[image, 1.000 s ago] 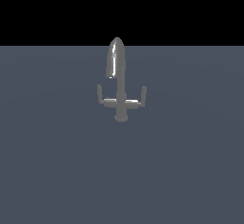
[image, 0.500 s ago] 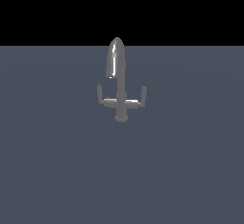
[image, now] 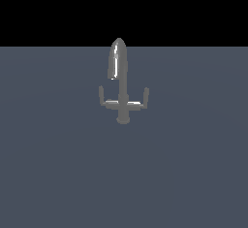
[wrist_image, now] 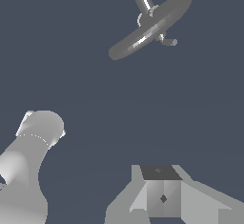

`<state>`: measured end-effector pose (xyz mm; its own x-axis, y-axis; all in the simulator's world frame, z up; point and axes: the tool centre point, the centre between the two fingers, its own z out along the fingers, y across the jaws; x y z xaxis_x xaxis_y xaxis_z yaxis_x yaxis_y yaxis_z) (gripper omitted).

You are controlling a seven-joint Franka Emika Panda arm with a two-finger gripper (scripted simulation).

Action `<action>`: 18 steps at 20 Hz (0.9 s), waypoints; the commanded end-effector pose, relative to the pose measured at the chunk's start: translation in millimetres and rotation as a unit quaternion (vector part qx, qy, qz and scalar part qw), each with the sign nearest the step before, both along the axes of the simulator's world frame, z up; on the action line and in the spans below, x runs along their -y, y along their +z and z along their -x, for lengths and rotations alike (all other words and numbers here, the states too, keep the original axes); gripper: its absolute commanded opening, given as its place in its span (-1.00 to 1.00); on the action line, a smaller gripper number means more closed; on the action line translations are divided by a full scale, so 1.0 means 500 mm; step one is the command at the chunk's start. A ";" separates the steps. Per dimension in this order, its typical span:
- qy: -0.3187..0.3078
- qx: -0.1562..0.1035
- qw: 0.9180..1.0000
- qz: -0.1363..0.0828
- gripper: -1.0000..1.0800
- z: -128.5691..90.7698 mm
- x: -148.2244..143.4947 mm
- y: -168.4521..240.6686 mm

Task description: Turn on the faucet by rotating a designated handle.

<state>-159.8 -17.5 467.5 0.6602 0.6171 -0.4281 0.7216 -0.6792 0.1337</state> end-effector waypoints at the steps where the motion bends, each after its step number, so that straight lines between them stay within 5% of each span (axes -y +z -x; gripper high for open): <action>1: 0.037 -0.026 0.999 0.012 -1.00 -0.018 0.000 -0.008; 9: 0.148 -0.113 0.982 0.043 -1.00 -0.074 -0.004 -0.035; 18: 0.262 -0.215 0.938 0.066 -1.00 -0.140 -0.014 -0.072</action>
